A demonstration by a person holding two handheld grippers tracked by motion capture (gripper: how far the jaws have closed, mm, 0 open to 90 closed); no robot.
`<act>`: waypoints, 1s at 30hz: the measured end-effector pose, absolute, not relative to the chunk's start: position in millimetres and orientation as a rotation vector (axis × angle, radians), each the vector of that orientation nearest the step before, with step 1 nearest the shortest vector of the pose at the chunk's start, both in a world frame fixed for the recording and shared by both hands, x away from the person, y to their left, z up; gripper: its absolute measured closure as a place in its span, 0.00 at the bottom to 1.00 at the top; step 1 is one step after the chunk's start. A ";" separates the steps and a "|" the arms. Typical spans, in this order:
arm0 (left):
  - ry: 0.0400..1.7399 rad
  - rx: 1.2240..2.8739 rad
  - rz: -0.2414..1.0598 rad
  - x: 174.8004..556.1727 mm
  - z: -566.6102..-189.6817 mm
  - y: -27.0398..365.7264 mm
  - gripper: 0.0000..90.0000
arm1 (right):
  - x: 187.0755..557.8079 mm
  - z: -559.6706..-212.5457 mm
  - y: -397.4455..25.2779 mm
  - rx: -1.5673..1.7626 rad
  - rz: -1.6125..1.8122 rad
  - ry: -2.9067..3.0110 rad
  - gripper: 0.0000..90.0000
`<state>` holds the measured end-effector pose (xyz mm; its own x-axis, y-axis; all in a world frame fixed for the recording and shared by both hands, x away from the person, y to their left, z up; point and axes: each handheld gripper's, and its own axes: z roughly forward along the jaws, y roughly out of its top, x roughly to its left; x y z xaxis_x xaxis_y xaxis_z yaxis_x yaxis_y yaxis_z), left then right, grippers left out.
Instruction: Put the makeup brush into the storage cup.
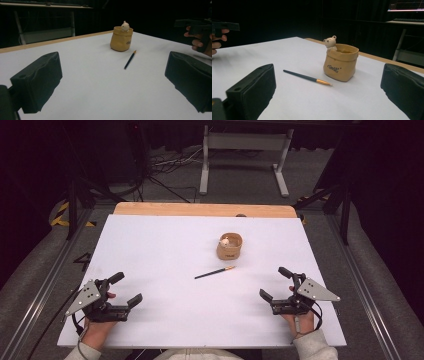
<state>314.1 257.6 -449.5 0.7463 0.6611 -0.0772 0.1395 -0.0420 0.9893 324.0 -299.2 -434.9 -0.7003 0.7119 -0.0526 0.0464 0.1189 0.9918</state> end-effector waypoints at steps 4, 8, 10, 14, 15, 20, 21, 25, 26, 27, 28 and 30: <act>0.671 1.568 0.472 312.7 -447.3 257.6 0.02 | 323.1 -434.1 -298.4 0.728 1.630 1.871 0.00; 0.666 1.560 0.462 313.5 -443.2 256.4 0.02 | 322.9 -434.2 -297.9 0.719 1.628 1.876 0.00; 0.662 1.557 0.453 315.3 -442.1 253.4 0.02 | 323.0 -434.5 -298.4 0.723 1.628 1.877 0.00; 0.658 1.553 0.426 320.8 -438.2 247.0 0.01 | 322.2 -434.5 -300.0 0.728 1.633 1.875 0.00; 0.656 1.553 0.420 321.7 -437.2 245.8 0.01 | 322.2 -434.5 -300.0 0.728 1.633 1.875 0.00; 0.642 1.540 0.393 329.1 -431.6 236.9 0.01 | 321.8 -434.9 -300.6 0.738 1.629 1.878 0.00; 0.641 1.542 0.387 330.3 -431.1 235.7 0.01 | 321.8 -434.9 -301.0 0.739 1.630 1.876 0.00; 0.631 1.546 0.368 336.5 -427.9 227.8 0.01 | 323.2 -436.0 -301.2 0.747 1.635 1.884 0.00; 0.626 1.546 0.365 338.2 -427.0 225.3 0.01 | 323.4 -436.1 -301.1 0.747 1.635 1.883 0.00; 0.621 1.550 0.361 341.1 -426.0 222.6 0.01 | 323.5 -436.1 -301.0 0.748 1.633 1.882 0.00; 0.621 1.550 0.361 341.1 -426.0 222.6 0.01 | 323.7 -436.1 -301.1 0.746 1.634 1.879 0.00; 0.622 1.554 0.352 346.0 -425.0 218.4 0.01 | 324.2 -436.0 -301.3 0.740 1.645 1.873 0.00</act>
